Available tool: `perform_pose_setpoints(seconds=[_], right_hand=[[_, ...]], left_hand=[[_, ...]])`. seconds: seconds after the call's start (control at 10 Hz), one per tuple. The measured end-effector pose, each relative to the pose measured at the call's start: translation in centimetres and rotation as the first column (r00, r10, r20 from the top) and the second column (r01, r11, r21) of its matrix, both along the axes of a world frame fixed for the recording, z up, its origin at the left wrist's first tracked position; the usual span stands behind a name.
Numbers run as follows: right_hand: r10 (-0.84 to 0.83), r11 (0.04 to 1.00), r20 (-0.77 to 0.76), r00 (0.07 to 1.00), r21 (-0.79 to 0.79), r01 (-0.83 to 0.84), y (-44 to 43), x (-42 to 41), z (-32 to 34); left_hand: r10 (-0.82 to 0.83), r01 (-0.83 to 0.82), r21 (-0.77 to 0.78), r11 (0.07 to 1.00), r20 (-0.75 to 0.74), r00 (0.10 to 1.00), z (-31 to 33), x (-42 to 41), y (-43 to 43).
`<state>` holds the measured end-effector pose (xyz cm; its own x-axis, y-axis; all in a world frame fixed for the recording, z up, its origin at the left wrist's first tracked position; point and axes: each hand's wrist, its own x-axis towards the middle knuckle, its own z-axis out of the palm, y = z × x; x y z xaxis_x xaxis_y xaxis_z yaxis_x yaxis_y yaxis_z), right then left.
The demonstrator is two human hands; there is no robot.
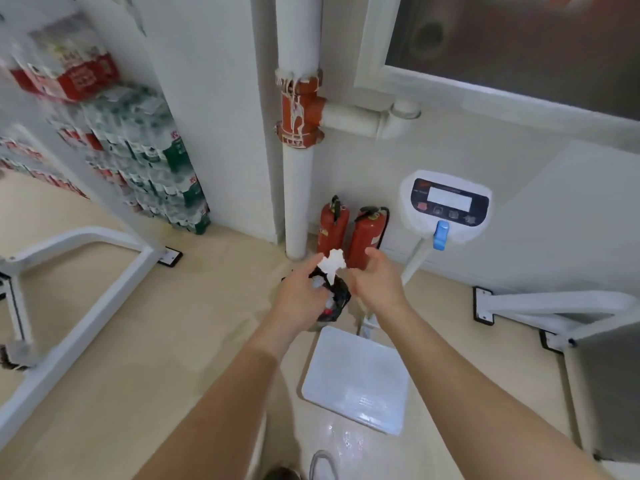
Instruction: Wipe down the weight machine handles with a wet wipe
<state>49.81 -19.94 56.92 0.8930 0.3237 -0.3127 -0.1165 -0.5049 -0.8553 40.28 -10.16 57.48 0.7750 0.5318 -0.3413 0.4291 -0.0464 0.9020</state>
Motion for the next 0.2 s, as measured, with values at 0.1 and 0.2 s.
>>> perform_pose_setpoints(seconds=[0.1, 0.2], right_hand=[[0.008, 1.0, -0.021, 1.0, -0.024, -0.008, -0.2, 2.0, -1.8], [-0.071, 0.997, -0.135, 0.988, 0.034, 0.076, -0.8, 1.3, -2.2]], left_hand=[[0.065, -0.064, 0.035, 0.997, -0.027, 0.998, -2.7, 0.1, 1.4], [0.152, -0.149, 0.049, 0.988, -0.056, 0.987, -4.8, -1.8, 2.2]])
